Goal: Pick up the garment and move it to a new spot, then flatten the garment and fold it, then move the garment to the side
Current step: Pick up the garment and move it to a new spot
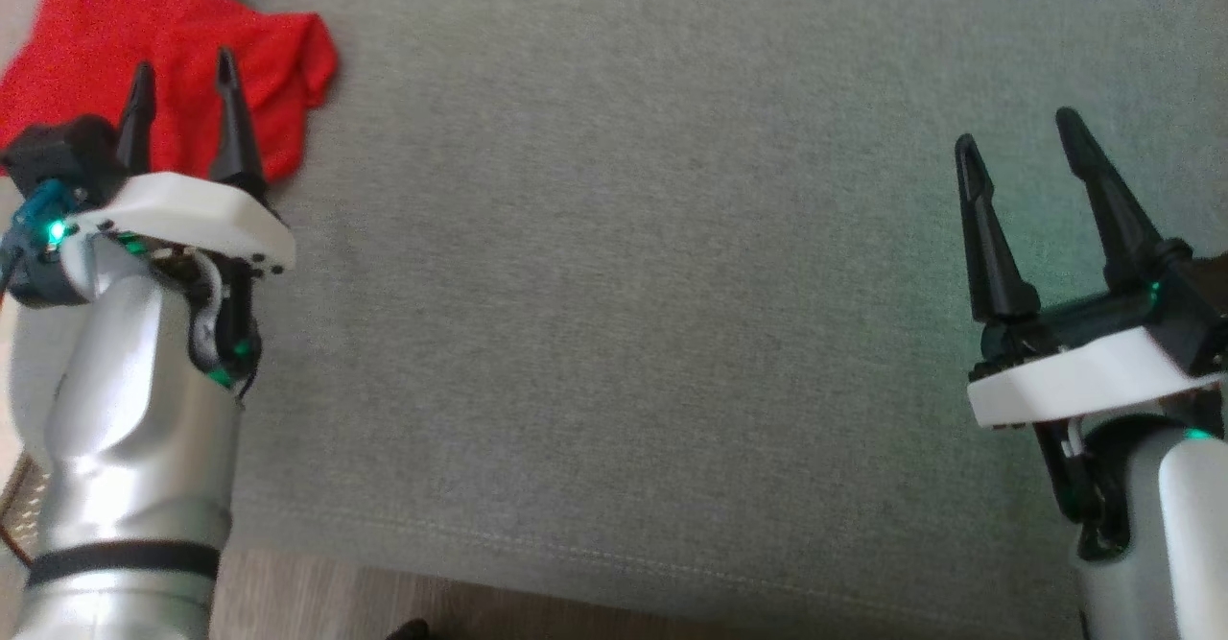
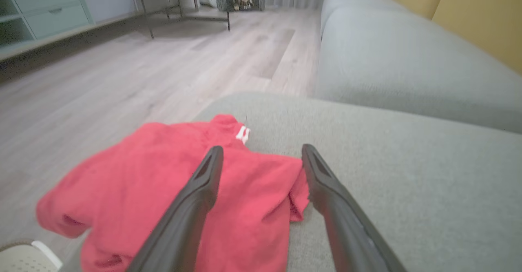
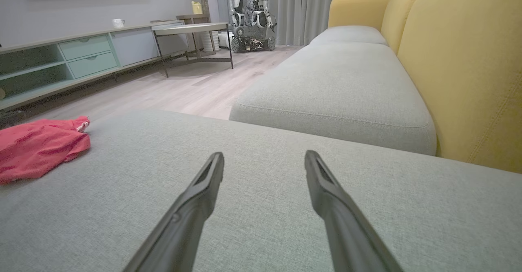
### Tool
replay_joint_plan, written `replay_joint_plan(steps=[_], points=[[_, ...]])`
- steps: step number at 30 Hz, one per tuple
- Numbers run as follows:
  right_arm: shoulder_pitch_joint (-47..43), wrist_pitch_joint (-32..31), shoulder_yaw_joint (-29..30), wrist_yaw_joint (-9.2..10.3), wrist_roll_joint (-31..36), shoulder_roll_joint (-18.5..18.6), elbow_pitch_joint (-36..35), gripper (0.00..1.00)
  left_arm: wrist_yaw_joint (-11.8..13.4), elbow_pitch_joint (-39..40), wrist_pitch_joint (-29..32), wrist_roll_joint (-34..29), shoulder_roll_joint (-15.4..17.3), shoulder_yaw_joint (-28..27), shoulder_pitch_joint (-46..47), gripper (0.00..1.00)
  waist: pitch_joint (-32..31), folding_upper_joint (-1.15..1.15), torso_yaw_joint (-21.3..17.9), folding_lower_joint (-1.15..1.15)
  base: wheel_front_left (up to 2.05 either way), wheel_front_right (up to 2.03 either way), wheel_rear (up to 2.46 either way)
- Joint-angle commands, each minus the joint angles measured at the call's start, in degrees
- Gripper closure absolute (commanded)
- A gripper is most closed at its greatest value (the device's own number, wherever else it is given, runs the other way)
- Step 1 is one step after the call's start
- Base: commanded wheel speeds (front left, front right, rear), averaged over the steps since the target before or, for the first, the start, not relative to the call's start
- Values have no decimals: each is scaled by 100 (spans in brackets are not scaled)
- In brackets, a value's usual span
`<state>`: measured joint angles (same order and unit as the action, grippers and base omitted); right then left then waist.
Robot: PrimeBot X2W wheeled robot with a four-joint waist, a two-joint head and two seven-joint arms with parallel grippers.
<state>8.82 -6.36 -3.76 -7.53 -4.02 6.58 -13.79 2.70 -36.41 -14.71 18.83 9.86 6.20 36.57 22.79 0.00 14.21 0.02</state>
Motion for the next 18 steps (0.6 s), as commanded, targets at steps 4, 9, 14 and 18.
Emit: replay_joint_plan(steps=[4,9,14,18], points=[[223,-14,-180,4,-17,95,-238,0,-314,-796,-29,30,374,-241,516,0,392,0,-285,-2,0,0,0],[322,10,-194,4,-35,93,-197,0,-657,-1904,-22,74,460,-171,983,0,494,0,-336,-2,0,0,0],[399,67,-188,4,-58,63,-140,0,-820,-2569,-17,-26,590,24,1306,100,495,0,-374,-2,0,0,0],[393,146,-59,4,-66,13,-97,0,-697,-2361,-26,-231,731,87,1383,100,399,0,-363,-2,0,0,0]])
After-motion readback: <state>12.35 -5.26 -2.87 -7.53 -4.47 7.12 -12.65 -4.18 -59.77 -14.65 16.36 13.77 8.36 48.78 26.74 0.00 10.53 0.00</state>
